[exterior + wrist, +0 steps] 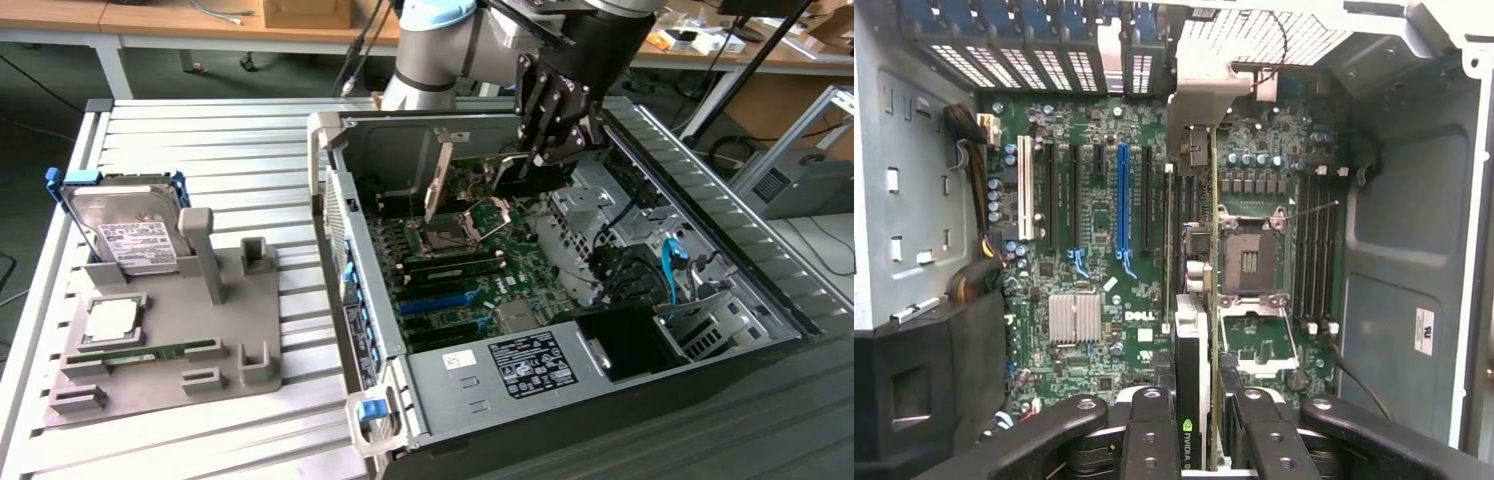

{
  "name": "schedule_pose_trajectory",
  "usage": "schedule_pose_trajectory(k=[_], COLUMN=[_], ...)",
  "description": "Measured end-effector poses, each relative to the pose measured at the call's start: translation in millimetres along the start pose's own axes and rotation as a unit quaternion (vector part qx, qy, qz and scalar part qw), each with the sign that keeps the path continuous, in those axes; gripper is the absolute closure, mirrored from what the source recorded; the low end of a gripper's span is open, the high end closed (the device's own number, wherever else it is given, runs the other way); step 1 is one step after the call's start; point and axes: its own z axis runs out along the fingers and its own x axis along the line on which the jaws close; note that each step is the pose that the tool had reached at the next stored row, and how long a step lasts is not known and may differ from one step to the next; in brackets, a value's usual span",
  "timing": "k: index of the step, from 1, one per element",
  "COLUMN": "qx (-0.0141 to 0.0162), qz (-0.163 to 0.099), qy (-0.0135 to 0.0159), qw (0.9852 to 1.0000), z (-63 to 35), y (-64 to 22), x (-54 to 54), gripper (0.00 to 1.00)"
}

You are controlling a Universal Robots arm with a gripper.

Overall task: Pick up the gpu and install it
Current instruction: 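Insert the gpu into the slot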

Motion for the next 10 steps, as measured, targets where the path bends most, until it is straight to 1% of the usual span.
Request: schedule_pose_trajectory(k=[2,5,8,10], qx=[-0.0012,-0.0055,-0.0113,-0.0124], qz=[0.000,0.003,0.008,0.015], qy=[0.0000,0.0001,0.0002,0.0002], qw=[1.0000,1.0000,0.9999,0.9998], z=[3.2,7.3,10.8,12.3], y=[0.1,0.3,0.4,0.5], x=[0.0,-0.1,0.1,0.3], gripper=[0.73,0.73,0.73,0.73])
